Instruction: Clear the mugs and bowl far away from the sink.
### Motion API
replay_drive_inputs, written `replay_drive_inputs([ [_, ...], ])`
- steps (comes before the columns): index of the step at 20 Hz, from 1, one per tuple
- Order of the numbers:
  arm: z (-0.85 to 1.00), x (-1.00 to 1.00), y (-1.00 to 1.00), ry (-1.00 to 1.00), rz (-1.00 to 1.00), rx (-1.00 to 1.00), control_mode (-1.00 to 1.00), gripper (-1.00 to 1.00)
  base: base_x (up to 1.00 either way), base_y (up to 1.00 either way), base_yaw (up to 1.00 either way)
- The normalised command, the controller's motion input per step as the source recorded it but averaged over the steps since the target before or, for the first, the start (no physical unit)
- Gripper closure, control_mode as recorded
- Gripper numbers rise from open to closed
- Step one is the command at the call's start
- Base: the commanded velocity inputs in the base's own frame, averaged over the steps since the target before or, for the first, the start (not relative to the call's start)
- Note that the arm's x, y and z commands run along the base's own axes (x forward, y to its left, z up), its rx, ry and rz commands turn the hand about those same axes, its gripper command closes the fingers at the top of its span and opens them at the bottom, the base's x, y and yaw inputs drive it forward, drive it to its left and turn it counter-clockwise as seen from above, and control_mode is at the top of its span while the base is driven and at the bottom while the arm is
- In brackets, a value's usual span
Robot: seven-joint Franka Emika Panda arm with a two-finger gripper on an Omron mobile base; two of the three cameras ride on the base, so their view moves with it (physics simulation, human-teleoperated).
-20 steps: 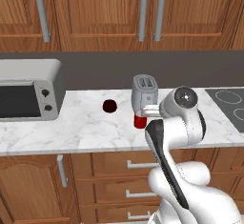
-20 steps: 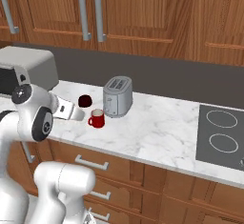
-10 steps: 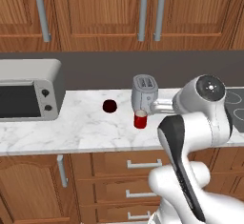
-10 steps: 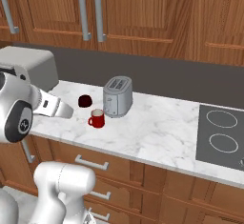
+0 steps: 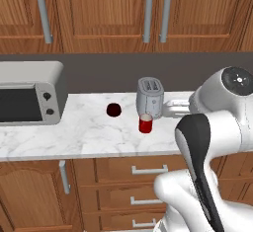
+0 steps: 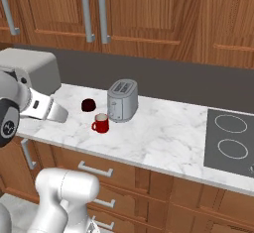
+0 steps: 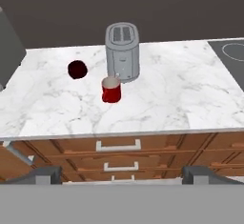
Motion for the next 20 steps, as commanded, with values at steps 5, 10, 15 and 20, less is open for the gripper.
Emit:
replay_drive_inputs([
  [5,0.03,-0.08,0.0,0.03,0.13,0.0,-1.0,-1.0,0.0,0.0,0.0],
  [10,0.0,-0.09,0.0,-0.01,0.12,0.0,-1.0,-1.0,0.0,0.0,0.0],
  [15,0.0,-0.05,0.0,-0.01,0.02,0.0,1.0,-1.0,-0.13,0.26,0.23],
  [20,0.0,0.0,0.0,0.0,0.0,0.0,1.0,-1.0,0.0,0.31,0.69],
])
